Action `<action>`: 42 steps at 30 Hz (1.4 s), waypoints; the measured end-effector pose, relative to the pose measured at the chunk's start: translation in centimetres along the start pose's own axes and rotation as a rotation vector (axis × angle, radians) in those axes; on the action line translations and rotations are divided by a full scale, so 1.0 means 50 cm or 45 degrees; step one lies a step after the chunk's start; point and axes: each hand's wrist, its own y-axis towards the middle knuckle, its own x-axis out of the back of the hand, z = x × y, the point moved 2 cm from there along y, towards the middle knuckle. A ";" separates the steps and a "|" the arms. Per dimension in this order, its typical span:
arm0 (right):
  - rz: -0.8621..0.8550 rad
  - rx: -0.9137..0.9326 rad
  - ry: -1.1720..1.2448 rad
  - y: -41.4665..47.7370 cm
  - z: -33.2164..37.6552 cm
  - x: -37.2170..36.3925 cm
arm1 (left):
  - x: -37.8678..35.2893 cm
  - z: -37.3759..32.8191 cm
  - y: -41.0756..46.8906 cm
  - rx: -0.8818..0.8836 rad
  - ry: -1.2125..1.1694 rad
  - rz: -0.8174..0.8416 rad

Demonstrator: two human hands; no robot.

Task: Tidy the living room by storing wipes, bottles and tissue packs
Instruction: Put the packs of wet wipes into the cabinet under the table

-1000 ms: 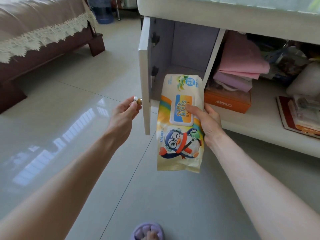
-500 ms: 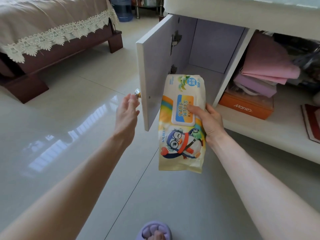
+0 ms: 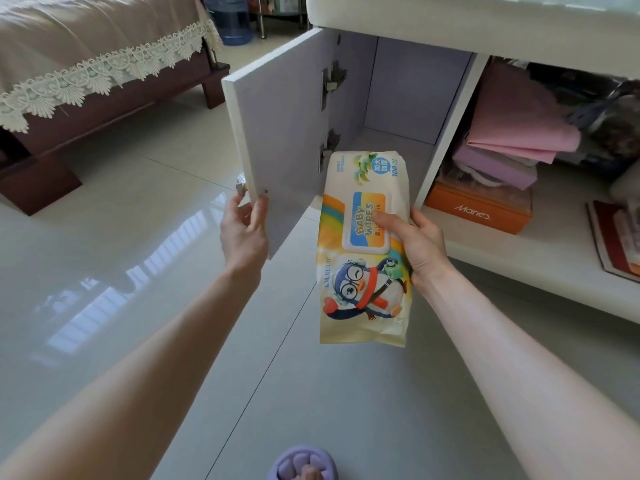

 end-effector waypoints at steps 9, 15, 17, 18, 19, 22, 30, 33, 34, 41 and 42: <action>0.005 0.004 0.008 0.000 0.004 0.002 | 0.007 0.005 0.020 -0.029 -0.025 -0.007; -0.002 0.006 0.023 0.002 0.001 0.006 | 0.002 0.003 0.008 0.045 0.019 0.002; -0.003 0.004 0.025 0.003 0.000 0.006 | -0.001 0.002 -0.001 0.143 0.078 -0.032; -0.005 0.005 0.028 0.004 0.000 0.006 | -0.003 0.003 -0.011 0.199 0.115 -0.062; -0.005 0.006 0.033 0.005 0.001 0.006 | -0.005 0.008 -0.026 0.244 0.153 -0.093; -0.012 0.007 0.041 0.010 -0.001 0.007 | -0.020 0.030 -0.087 0.304 0.169 -0.074; -0.078 -0.005 0.062 0.057 -0.018 0.021 | -0.111 0.063 -0.139 0.394 0.063 0.524; -0.108 -0.028 0.078 0.084 -0.027 0.021 | -0.130 0.070 -0.123 0.350 0.078 0.540; -0.115 -0.035 0.084 0.093 -0.030 0.021 | -0.136 0.072 -0.114 0.349 0.083 0.523; -0.168 -0.041 0.145 0.184 -0.039 0.013 | -0.179 0.086 -0.023 0.345 0.130 0.473; -0.170 -0.043 0.145 0.199 -0.039 0.010 | -0.186 0.086 -0.008 0.345 0.127 0.470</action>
